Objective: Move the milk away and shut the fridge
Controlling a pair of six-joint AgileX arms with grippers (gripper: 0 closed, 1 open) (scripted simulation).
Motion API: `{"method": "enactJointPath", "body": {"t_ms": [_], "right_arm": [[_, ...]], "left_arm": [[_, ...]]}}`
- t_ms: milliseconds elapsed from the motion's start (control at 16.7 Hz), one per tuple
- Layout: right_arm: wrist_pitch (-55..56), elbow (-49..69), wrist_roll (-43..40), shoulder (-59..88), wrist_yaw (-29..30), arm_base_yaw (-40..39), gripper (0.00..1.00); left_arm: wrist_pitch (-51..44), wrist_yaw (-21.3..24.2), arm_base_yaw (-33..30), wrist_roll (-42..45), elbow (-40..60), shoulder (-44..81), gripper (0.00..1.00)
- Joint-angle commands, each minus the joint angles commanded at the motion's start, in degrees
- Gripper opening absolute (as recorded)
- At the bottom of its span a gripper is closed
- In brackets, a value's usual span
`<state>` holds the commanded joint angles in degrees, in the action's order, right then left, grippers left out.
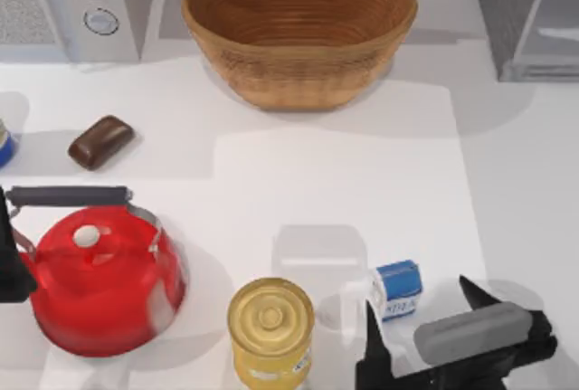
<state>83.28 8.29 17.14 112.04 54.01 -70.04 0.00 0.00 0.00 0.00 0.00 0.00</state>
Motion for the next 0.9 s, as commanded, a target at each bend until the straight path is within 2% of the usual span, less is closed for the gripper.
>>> {"method": "enactJointPath", "body": {"t_ms": [360, 900], "right_arm": [[0.11, -0.16, -0.11, 0.11, -0.18, 0.35, 1.00], [3.79, 5.27, -4.19, 5.83, -7.99, 8.54, 1.00]], "left_arm": [[0.00, 0.00, 0.00, 0.00, 0.00, 0.00, 1.00], [0.00, 0.00, 0.00, 0.00, 0.00, 0.00, 1.00]]}}
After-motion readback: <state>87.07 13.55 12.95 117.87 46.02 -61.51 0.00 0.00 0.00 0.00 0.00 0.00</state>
